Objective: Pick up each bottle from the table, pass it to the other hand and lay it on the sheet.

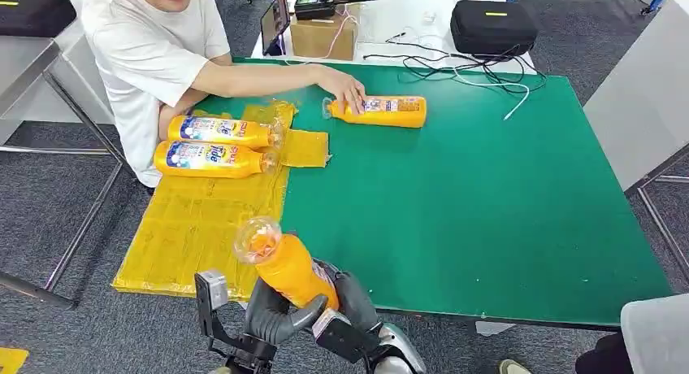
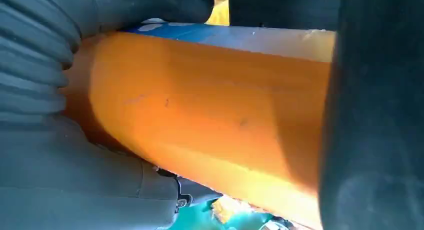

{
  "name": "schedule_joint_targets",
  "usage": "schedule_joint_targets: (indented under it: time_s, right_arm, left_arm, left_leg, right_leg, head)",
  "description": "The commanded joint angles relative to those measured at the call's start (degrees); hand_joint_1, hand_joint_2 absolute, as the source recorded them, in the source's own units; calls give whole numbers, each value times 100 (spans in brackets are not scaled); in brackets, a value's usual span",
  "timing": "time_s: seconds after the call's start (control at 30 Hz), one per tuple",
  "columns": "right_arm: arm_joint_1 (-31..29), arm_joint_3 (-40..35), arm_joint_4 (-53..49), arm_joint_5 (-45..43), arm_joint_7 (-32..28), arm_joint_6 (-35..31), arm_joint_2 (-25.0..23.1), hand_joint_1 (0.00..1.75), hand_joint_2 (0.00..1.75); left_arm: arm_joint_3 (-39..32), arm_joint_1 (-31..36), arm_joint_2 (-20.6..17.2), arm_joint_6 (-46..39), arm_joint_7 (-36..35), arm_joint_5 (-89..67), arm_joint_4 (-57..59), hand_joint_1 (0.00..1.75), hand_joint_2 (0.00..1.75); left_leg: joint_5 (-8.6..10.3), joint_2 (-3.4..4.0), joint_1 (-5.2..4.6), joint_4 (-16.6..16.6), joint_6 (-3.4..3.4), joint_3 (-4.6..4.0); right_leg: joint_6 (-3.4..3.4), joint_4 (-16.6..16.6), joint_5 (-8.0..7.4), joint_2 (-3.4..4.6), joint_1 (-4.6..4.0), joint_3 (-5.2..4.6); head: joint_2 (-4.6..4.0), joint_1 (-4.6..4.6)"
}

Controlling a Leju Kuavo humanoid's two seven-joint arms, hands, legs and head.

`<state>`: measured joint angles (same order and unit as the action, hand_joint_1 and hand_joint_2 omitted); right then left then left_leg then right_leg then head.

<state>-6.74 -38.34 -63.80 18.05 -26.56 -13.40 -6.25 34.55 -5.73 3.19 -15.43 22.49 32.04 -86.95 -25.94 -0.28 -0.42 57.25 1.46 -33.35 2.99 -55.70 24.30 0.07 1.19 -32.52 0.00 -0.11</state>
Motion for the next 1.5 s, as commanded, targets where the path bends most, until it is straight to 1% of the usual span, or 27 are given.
schedule_joint_targets:
  time_s: [0.03, 0.07, 0.1, 0.13, 0.17, 0.2, 0.27, 0.3, 0.5, 0.53, 0.6, 0.8, 0.9, 0.93, 0.97, 1.0, 1.03, 1.07, 1.1, 1.13, 1.17, 1.2, 1.27, 1.33, 1.4, 1.47, 1.5]
  right_arm:
    - [-273, -642, 579, -90, -96, 91, -130, 175, 175]
    - [-275, -639, 586, -94, -91, 75, -120, 175, 175]
    - [-278, -646, 597, -84, -94, 28, -109, 150, 175]
    - [-278, -646, 597, -84, -94, 28, -109, 150, 175]
    - [-283, -641, 598, -82, -93, 10, -104, 24, 175]
    - [-279, -627, 607, -88, -93, -40, -110, 0, 175]
    - [-281, -614, 606, -106, -95, -45, -115, 0, 175]
    - [-257, -542, 617, -168, -108, -121, -148, 0, 0]
    - [-236, -405, 668, -265, -220, -389, -221, 0, 0]
    - [-198, -351, 659, -296, -264, -475, -223, 0, 0]
    - [-156, -245, 686, -377, -355, -592, -245, 0, 0]
    - [-53, 47, 629, -476, -462, -845, -284, 0, 0]
    - [41, 261, 529, -504, -516, -976, -295, 0, 0]
    - [100, 434, 496, -507, -557, -1126, -313, 0, 0]
    - [107, 462, 479, -507, -560, -1097, -314, 0, 0]
    - [170, 626, 423, -489, -635, -1203, -341, 0, 0]
    - [186, 705, 371, -474, -685, -1185, -332, 0, 0]
    - [206, 759, 320, -456, -695, -1137, -328, 0, 0]
    - [253, 872, 253, -445, -742, -1174, -359, 0, 0]
    - [270, 943, 195, -422, -771, -1173, -364, 0, 0]
    - [279, 990, 160, -413, -775, -1170, -344, 0, 0]
    - [283, 1086, 137, -410, -775, -1156, -360, 0, 0]
    - [220, 1179, 178, -391, -794, -1090, -381, 0, 0]
    - [226, 1333, 160, -426, -849, -1046, -426, 0, 0]
    - [288, 1402, 68, -387, -854, -1046, -426, 0, 0]
    - [334, 1470, 28, -459, -808, -983, -442, 0, 0]
    - [350, 1503, 33, -542, -761, -845, -459, 0, 0]
  left_arm:
    - [-56, 244, 191, 106, -150, 156, 50, 0, 175]
    - [-75, 244, 192, 102, -150, 154, 36, 0, 175]
    - [-116, 236, 207, 87, -157, 149, 15, 145, 175]
    - [-116, 236, 207, 87, -157, 149, 15, 145, 175]
    - [-140, 241, 212, 85, -154, 157, -2, 175, 175]
    - [-204, 227, 234, 36, -98, 146, -25, 175, 175]
    - [-243, 230, 211, 8, -58, 128, -54, 175, 175]
    - [-321, 199, 204, -39, -91, 202, -92, 175, 175]
    - [-679, 134, 236, -194, -76, 340, -278, 175, 175]
    - [-833, 50, 382, -327, 48, 305, -386, 175, 175]
    - [-891, -10, 436, -535, 73, 156, -593, 175, 175]
    - [-1189, 0, 367, -775, 153, -106, -677, 175, 175]
    - [-1313, 41, 288, -1020, 257, -583, -579, 175, 175]
    - [-1308, 174, 147, -1650, 278, -1540, -282, 175, 175]
    - [-1388, 216, 161, -1598, 311, -1552, -138, 175, 175]
    - [-1379, 377, -22, -2194, 297, -2801, 355, 175, 175]
    - [-1560, 462, 2, -2435, 394, -3457, 652, 175, 175]
    - [-1765, 499, 52, -2257, 506, -3485, 806, 175, 175]
    - [-2121, 575, 165, -2457, 339, -4683, 1116, 175, 175]
    - [-2476, 673, 277, -2457, 147, -5775, 1332, 175, 175]
    - [-2515, 785, 257, -2446, 93, -5949, 1462, 175, 175]
    - [-2814, 992, 378, -2457, 119, -6564, 1740, 175, 175]
    - [-2761, 1333, 309, -2454, -119, -6844, 2161, 175, 175]
    - [-2724, 1648, 156, -2457, -465, -7738, 2685, 175, 175]
    - [-2887, 1748, 63, -2457, -687, -8351, 2921, 175, 175]
    - [-2889, 1862, -42, -2457, -700, -8545, 3223, 175, 175]
    - [-2842, 1975, -149, -2342, -899, -8743, 3539, 175, 175]
  left_leg:
    - [-6, 1, 13, 4, -12, 12]
    - [-9, -1, 16, 6, -16, 17]
    - [-8, -1, 12, 4, -13, 13]
    - [-4, -2, 7, -1, -9, 11]
    - [-7, -2, 11, 3, -12, 15]
    - [-4, -6, 8, 0, -9, 11]
    - [-3, -3, 7, 1, -7, 7]
    - [-7, -2, 10, 2, -10, 15]
    - [-5, 1, 10, 2, -10, 12]
    - [-2, -1, 7, 0, -8, 8]
    - [-3, 1, 9, 2, -7, 6]
    - [-3, 1, 8, -1, -9, 11]
    - [-6, -5, 12, -1, -13, 19]
    - [-2, -2, 7, -4, -10, 14]
    - [1, -3, 4, -5, -7, 9]
    - [0, -7, 9, -7, -12, 20]
    - [3, -7, 3, -11, -8, 17]
    - [2, -10, 8, -12, -13, 25]
    - [4, -10, 2, -13, -8, 20]
    - [3, -7, 8, -13, -13, 25]
    - [4, -2, 3, -12, -8, 19]
    - [1, -1, 9, -9, -13, 23]
    - [4, -13, 9, -5, -11, 15]
    - [9, -12, 3, -6, -6, 10]
    - [8, -9, 6, -8, -9, 16]
    - [5, -8, 10, -7, -16, 23]
    - [6, -7, 8, -7, -16, 20]
  right_leg:
    - [-15, 1, 4, -2, -13, 15]
    - [-20, 0, 8, -4, -18, 21]
    - [-16, 1, 7, -4, -13, 17]
    - [-11, 4, 4, -4, -8, 12]
    - [-15, 3, 7, -5, -13, 18]
    - [-11, 4, 5, -8, -9, 14]
    - [-9, 2, 4, -5, -8, 8]
    - [-14, 2, 7, -5, -12, 17]
    - [-13, 2, 4, -3, -11, 12]
    - [-10, 2, 2, -3, -8, 8]
    - [-10, 2, 2, -2, -9, 7]
    - [-11, 4, 2, -1, -8, 11]
    - [-16, 4, 7, -8, -13, 21]
    - [-13, 4, 3, -4, -8, 13]
    - [-9, 4, 1, -5, -5, 8]
    - [-16, 7, 3, -10, -10, 21]
    - [-10, 9, 1, -10, -4, 16]
    - [-16, 12, 2, -13, -9, 26]
    - [-10, 10, 1, -11, -3, 20]
    - [-16, 13, 0, -9, -9, 26]
    - [-11, 8, -1, -3, -3, 16]
    - [-16, 9, 0, -3, -9, 23]
    - [-15, 5, 2, -17, -9, 19]
    - [-9, 4, -1, -14, -3, 8]
    - [-12, 6, -1, -14, -7, 16]
    - [-18, 6, 2, -13, -11, 25]
    - [-15, 5, 2, -10, -9, 23]
  head:
    - [0, 2]
    - [0, 2]
    - [0, 0]
    - [2, 0]
    - [2, 0]
    - [2, 0]
    - [2, 0]
    - [2, 0]
    - [0, 0]
    - [0, 2]
    - [0, 2]
    - [0, 0]
    - [2, 0]
    - [2, 2]
    - [0, 0]
    - [0, 0]
    - [0, 0]
    - [0, 2]
    - [2, 2]
    - [0, 2]
    - [0, 0]
    - [2, 0]
    - [0, 2]
    - [0, -2]
    - [0, 4]
    - [0, 0]
    - [2, 4]
